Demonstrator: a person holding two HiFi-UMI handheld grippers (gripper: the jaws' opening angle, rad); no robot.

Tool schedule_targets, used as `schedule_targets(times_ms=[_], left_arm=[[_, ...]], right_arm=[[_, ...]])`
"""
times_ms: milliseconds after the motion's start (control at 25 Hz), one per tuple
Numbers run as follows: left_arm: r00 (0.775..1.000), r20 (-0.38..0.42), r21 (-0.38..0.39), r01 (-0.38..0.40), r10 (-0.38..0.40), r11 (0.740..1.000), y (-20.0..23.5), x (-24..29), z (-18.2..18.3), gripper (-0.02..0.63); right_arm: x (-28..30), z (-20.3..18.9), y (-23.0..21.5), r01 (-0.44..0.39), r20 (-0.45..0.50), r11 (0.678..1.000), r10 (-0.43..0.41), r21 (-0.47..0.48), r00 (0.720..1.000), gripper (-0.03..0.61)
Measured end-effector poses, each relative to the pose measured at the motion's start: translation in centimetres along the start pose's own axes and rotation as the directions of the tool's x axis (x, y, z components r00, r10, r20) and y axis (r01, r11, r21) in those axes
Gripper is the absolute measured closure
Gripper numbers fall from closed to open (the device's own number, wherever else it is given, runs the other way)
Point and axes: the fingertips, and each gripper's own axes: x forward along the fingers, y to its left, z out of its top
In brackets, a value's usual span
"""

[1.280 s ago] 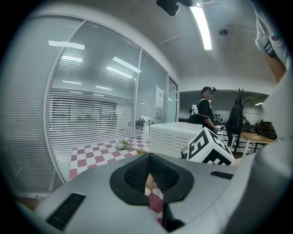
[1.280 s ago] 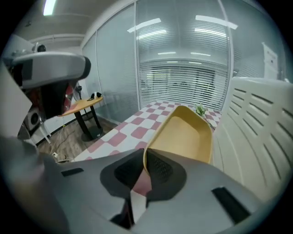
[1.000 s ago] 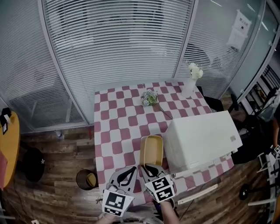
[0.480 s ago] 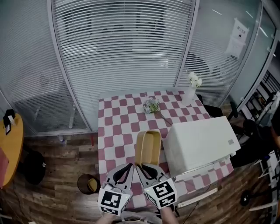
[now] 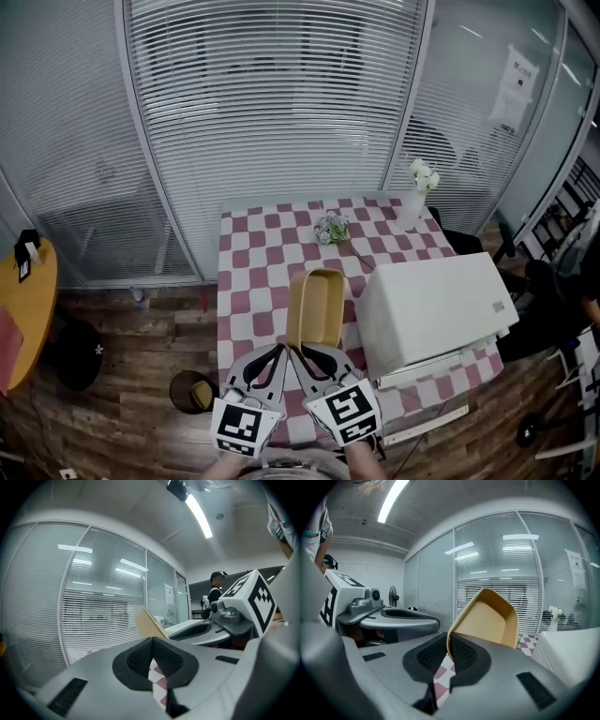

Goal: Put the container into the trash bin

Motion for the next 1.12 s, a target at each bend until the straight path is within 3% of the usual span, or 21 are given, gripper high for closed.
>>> schedule_targets(times_ms=[720,1120], left_arm=[[0.999,-0.042,-0.020,-0.030,0.029,0.999,1.7,-1.4,-1.4,0.611],[0.997,-0.046,-0.073,-0.058,0.055,0.996,9.5,-7.4,-2.8,0.611]], right_arm=[[2.0,-0.6,1.8,-0.062,-0.021,0.998,0.062,0.012,0.998,0.566],[7.9,0.1,8.4,-0.074,-0.078,0.997,0.074,-0.005,0.994,0.566]])
